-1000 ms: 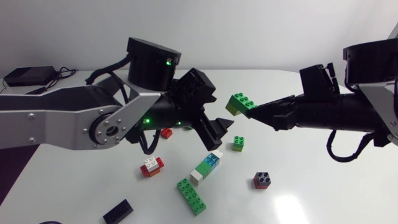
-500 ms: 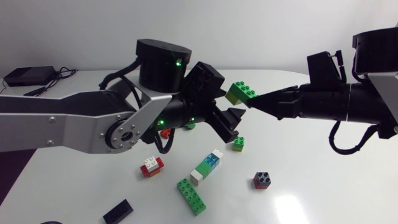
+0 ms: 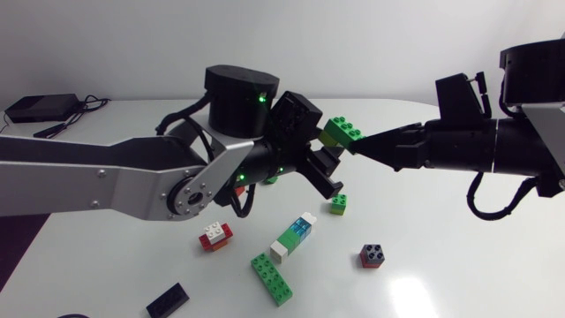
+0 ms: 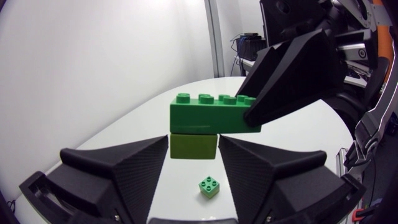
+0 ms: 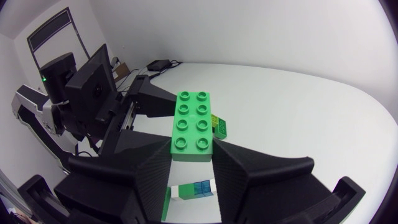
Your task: Separate the duplo bricks
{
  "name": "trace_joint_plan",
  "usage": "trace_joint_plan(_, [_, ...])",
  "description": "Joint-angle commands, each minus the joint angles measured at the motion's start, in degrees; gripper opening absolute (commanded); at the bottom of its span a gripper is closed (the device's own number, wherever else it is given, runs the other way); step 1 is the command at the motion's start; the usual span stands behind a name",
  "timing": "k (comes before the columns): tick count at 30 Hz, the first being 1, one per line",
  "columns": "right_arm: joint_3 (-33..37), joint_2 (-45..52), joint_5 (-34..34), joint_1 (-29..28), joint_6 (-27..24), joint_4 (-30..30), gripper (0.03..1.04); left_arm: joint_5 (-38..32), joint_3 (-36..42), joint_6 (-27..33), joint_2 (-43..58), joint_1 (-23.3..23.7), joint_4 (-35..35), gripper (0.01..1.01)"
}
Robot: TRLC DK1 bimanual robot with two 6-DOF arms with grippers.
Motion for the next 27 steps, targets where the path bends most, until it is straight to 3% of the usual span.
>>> trace_joint_plan(1, [0.13, 0.27, -0.80, 0.03, 1.28, -0.38, 0.19, -0.77, 1.46, -0.74, 1.05, -0.57, 1.23, 0.366])
trace_joint_plan(10, [-0.22, 0.44, -1.41, -0.32, 1.10, -0.47, 0.19, -1.03, 0.76, -0.48, 0.96, -0.66, 2.37, 0.331])
trace_joint_plan(20, [1.36, 1.50, -6.60, -4.10, 2.33, -1.88, 0.19, -1.65, -1.88, 2.07, 1.66, -1.89, 5.09, 0.316])
trace_joint_plan(27, [-0.48, -3.16, -0.97, -4.01, -0.04, 0.06, 0.19, 0.20, -0.56, -1.53, 2.80, -0.39, 1.93, 0.316])
